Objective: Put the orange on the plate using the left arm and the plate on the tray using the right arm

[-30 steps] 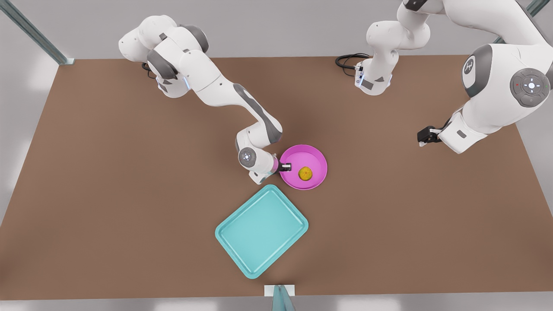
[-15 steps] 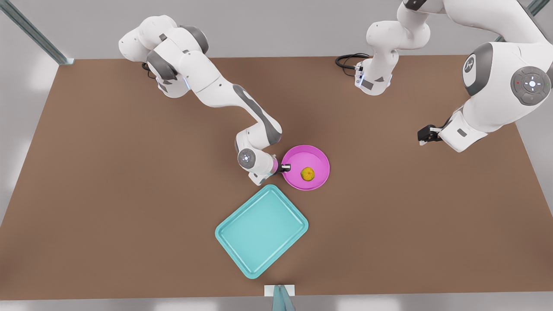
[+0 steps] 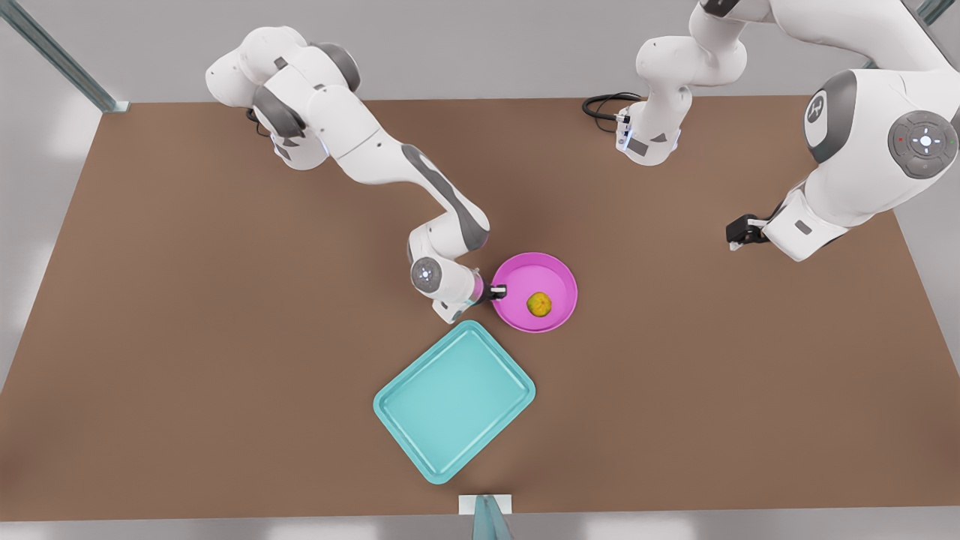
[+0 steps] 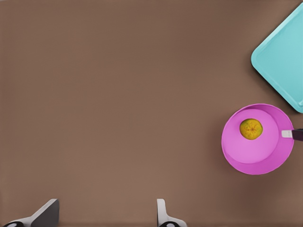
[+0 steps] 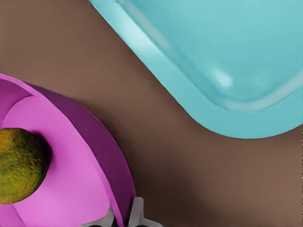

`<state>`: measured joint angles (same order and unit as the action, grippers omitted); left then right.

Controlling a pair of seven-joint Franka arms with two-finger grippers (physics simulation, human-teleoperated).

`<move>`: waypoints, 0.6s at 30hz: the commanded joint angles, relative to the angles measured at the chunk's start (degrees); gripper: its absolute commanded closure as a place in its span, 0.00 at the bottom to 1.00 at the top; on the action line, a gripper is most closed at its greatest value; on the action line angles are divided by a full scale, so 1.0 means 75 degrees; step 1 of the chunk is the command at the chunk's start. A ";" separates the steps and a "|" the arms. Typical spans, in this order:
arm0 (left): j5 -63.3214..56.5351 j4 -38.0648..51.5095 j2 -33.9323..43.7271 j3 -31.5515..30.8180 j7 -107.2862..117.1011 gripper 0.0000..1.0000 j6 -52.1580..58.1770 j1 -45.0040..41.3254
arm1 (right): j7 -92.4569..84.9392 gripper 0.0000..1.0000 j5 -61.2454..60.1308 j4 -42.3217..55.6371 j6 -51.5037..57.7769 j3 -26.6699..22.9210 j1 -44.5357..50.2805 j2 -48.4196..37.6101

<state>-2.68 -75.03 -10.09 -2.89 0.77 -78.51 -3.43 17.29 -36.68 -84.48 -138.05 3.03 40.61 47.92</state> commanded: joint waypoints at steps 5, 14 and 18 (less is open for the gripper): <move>-0.0017 0.0008 -0.0003 -0.0002 -0.0021 0.00 0.0002 0.0000 | 0.0050 0.79 0.0040 0.0014 0.0043 0.0018 -0.0458 -0.0213; -0.0029 0.0019 -0.0003 0.0010 -0.0021 0.00 -0.0009 0.0000 | 0.0027 0.79 -0.0007 0.0318 0.0043 0.0159 -0.1102 -0.0354; -0.0017 -0.0004 -0.0003 0.0010 -0.0021 0.00 0.0002 0.0000 | -0.0090 0.79 -0.0007 0.0342 0.0066 0.0159 -0.1548 -0.0389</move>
<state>-2.80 -75.04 -10.17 -2.80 0.69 -78.55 -3.42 16.18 -37.25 -81.97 -137.89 4.21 29.56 45.10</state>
